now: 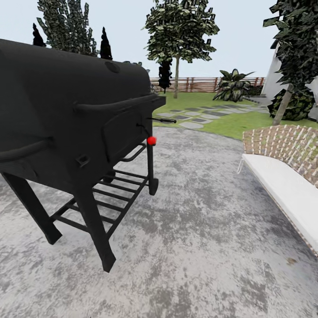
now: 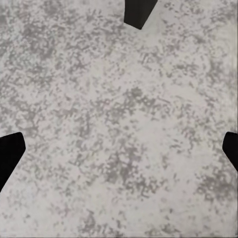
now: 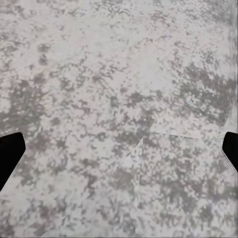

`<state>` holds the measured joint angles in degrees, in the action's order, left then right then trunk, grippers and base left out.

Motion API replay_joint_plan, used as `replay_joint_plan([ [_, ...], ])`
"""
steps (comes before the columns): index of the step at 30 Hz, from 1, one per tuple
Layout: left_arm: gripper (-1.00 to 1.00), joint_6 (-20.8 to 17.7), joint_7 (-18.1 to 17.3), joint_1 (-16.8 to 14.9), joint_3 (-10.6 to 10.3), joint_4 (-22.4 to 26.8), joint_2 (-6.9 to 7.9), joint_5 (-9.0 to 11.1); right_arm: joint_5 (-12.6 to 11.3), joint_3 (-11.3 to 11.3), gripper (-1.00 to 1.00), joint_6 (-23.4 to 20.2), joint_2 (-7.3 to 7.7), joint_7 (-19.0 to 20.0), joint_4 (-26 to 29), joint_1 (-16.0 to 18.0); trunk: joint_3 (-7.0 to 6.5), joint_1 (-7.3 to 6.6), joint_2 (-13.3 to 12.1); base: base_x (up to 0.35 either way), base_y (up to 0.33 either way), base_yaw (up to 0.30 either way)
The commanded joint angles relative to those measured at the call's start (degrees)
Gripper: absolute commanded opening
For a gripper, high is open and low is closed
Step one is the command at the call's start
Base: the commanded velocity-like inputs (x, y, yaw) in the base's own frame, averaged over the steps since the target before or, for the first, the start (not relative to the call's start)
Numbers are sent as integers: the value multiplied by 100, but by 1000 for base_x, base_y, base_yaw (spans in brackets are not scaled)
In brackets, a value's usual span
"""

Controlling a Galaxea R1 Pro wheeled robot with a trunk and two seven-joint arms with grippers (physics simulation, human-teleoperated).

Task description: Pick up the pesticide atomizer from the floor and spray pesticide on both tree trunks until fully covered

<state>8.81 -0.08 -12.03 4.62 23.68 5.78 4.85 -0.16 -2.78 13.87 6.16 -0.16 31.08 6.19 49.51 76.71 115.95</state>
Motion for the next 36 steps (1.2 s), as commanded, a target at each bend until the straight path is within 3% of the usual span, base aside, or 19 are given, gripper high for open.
replay_joint_plan([
  [1,100,16,-1,-1,-5,-2,1,51,-2,-3,100,19,-1,-2,-6,5,10,2,2,326,-68,-265],
  [18,100,22,-1,-1,-5,-1,15,51,-2,-3,100,19,-3,-2,-6,5,102,2,2,318,-141,-265],
  [36,100,24,15,-1,-5,5,28,51,25,15,100,19,-7,40,-14,5,109,2,2,337,-3,-15],
])
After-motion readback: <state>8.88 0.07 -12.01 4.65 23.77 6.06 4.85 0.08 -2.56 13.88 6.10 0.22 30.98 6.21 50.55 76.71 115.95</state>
